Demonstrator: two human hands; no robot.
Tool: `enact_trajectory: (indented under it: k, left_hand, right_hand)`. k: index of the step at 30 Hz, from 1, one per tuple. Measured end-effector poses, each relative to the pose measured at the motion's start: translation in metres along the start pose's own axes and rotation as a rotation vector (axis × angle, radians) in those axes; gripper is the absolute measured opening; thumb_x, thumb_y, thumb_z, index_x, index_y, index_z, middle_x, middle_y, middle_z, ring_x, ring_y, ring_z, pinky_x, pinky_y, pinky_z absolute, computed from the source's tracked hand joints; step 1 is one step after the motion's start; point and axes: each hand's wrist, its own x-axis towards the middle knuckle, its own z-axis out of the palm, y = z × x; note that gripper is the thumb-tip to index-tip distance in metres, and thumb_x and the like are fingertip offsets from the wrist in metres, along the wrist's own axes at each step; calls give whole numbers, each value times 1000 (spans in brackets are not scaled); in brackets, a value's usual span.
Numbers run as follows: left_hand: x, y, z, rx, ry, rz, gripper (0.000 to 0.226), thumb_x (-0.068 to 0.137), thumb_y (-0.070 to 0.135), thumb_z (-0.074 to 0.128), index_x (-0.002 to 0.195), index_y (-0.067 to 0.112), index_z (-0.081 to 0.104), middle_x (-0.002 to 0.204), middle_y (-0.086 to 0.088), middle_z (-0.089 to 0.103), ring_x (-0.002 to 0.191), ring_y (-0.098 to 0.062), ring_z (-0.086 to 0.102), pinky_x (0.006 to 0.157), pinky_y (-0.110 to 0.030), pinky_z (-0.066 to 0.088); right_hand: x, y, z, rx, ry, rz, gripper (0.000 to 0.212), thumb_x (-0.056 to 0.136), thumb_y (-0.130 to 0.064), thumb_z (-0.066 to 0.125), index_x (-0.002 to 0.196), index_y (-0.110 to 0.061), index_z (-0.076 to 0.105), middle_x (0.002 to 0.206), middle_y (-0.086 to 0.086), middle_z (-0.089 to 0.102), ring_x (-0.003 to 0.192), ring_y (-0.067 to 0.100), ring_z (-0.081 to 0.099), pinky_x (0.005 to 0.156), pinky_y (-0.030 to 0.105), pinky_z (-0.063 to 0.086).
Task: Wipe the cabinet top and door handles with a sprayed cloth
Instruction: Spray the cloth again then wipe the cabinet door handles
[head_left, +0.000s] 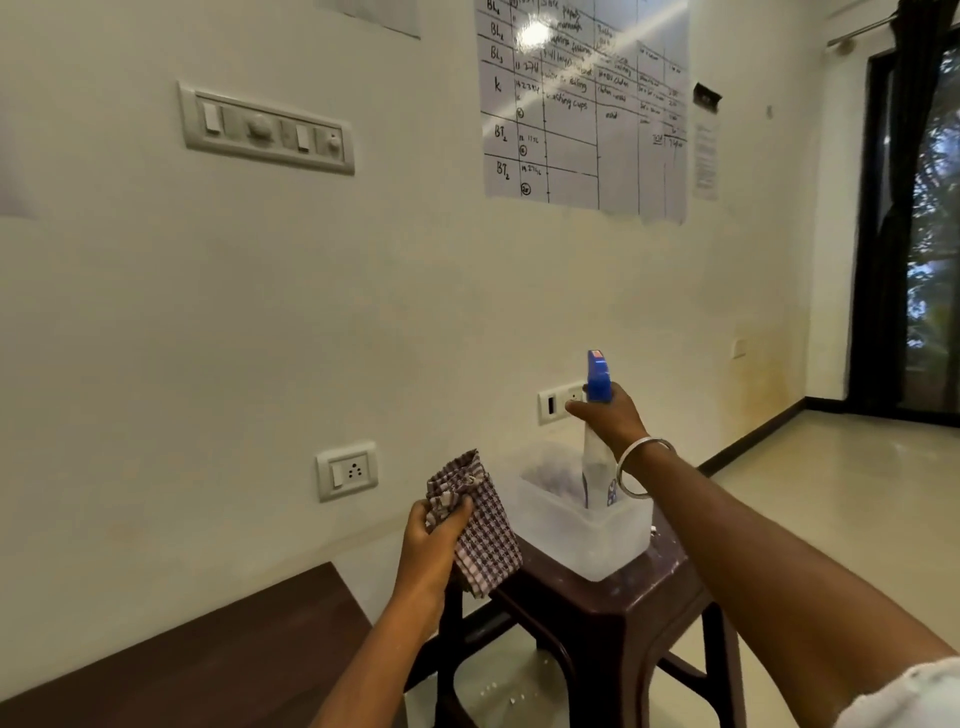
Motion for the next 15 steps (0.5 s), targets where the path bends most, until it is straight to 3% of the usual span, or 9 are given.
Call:
enact_trajectory:
  k: [4,7,10,15]
  left_hand:
    - [3,6,-6,-114,28,-51,36,88,18,63,123,15,54,115,-13,65,103,-30,63,85,-44,52]
    - [3,16,-7,-188,56,-97,39,91,15,58,127,4,51,120,-23,61,108,-37,60,90,-49,50]
    - [-1,27,-7,-269,50,-108,32,94,22,54,120,4,56,115,-22,63,103,-36,61,81,-46,52]
    - [-5,42,-10,-315,10,-115,25,97,32,48,103,11,62,105,-15,67,95,-30,64,71,-40,51]
  right_hand:
    - [-5,-1,8,-61,81,-70,23,87,-11,62,110,-6,60,97,13,62,93,31,60,96,47,48]
    - [-13,-6,14,-25,34,-134,21,87,-3,61,108,-6,61,89,9,62,83,27,61,77,32,50]
    - [-17,-23,14,-7,-13,-204,28,85,0,62,113,-5,61,93,8,63,75,20,61,64,20,48]
    - [-26,-61,8,-31,-20,-326,30,85,0,60,114,-5,61,90,7,63,65,13,58,60,16,50]
